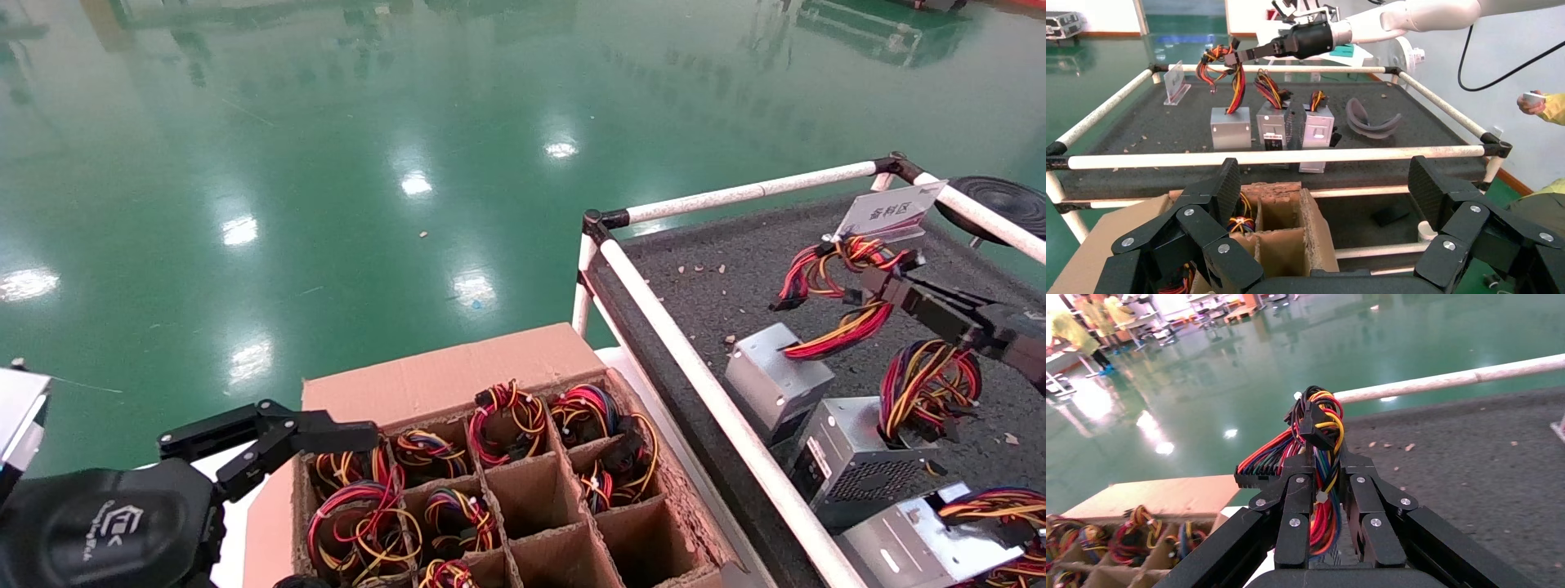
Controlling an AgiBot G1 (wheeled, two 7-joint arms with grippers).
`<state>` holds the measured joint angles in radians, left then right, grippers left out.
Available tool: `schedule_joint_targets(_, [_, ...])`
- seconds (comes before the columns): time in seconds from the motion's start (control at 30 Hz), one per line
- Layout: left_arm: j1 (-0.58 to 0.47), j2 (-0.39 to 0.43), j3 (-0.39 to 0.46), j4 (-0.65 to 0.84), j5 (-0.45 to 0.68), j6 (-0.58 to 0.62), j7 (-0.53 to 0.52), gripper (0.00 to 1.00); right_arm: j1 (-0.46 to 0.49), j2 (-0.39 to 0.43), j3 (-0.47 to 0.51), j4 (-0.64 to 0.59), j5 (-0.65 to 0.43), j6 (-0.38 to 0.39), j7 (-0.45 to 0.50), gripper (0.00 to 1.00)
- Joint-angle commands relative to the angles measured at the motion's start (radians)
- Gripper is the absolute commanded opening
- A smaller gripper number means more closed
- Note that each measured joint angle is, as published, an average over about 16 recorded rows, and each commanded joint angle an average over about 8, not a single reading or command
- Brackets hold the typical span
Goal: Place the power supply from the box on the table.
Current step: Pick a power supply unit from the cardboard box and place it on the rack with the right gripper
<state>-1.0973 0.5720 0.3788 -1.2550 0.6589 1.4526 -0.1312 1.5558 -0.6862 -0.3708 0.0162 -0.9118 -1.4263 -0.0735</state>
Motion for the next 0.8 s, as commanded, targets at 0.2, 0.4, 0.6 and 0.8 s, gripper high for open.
schedule_joint_targets(0.2, [0.0,0.0,0.0,0.0,0.0,0.0,0.0,1.0,0.013,0.004,-0.005,-0.004,-0.007,0.023,-0.01,0.01])
schedule_joint_targets(0.4, [0.0,0.0,0.0,0.0,0.0,0.0,0.0,1.0,0.013,0.005,-0.011,-0.006,-0.016,0.031,-0.022,0.56])
schedule_joint_targets(0.6, [0.0,0.0,0.0,0.0,0.0,0.0,0.0,1.0,0.013,0.006,-0.015,-0.006,-0.022,0.042,-0.03,1.0])
schedule_joint_targets(0.8, [0.0,0.0,0.0,0.0,0.0,0.0,0.0,1.0,0.012,0.006,-0.015,-0.006,-0.022,0.039,-0.028,1.0])
